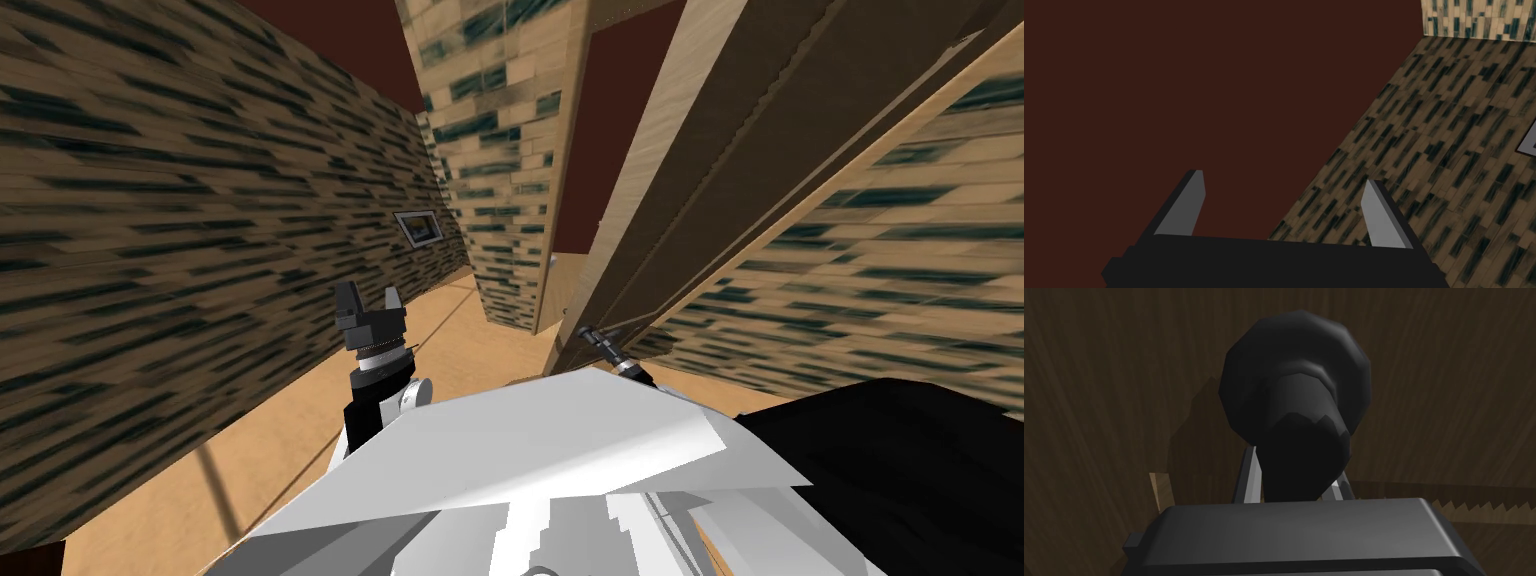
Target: Pull the door open
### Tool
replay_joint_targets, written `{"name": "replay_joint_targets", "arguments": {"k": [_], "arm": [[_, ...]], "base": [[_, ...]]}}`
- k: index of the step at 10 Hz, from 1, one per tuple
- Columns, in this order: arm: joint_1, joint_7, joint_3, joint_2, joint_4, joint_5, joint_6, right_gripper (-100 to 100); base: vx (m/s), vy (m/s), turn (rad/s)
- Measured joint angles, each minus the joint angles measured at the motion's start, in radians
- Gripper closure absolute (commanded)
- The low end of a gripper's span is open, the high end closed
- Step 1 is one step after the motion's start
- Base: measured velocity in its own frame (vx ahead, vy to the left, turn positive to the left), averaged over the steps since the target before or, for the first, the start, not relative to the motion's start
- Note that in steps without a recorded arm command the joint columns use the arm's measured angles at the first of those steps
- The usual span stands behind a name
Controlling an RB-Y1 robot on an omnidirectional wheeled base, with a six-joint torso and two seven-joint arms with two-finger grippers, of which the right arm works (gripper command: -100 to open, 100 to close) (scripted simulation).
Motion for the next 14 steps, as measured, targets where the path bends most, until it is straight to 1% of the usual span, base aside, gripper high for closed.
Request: {"name": "replay_joint_targets", "arguments": {"k": [1,2,3,4,5,6,8,9,10,12,13,14], "arm": [[-0.004,-0.004,0.005,-0.001,0.021,0.0,-0.019,100],[0.003,-0.007,0.009,-0.007,0.022,-0.003,-0.031,100],[0.006,-0.011,0.013,-0.01,0.034,-0.003,-0.047,100],[0.007,-0.013,0.015,-0.009,0.036,-0.003,-0.05,100],[0.011,-0.005,0.019,-0.01,0.022,-0.011,-0.039,100],[0.017,0.006,0.021,-0.012,-0.008,-0.021,-0.018,100],[0.012,0.032,0.028,-0.012,-0.039,-0.042,0.009,100],[0.021,0.045,0.029,-0.015,-0.064,-0.051,0.025,100],[0.021,0.057,0.036,-0.014,-0.076,-0.062,0.037,100],[0.027,0.084,0.043,-0.014,-0.118,-0.081,0.069,100],[0.02,0.089,0.05,-0.014,-0.118,-0.087,0.076,100],[0.023,0.096,0.051,-0.013,-0.129,-0.09,0.084,100]], "base": [[-0.216,-0.083,0.163],[-0.211,-0.084,0.157],[-0.088,-0.032,0.03],[-0.137,-0.053,0.116],[-0.211,-0.089,0.148],[-0.238,-0.088,0.156],[-0.217,-0.061,0.111],[-0.192,-0.09,0.117],[-0.183,-0.088,0.125],[-0.182,-0.075,0.115],[-0.067,-0.042,0.002],[-0.043,-0.025,0.02]]}}
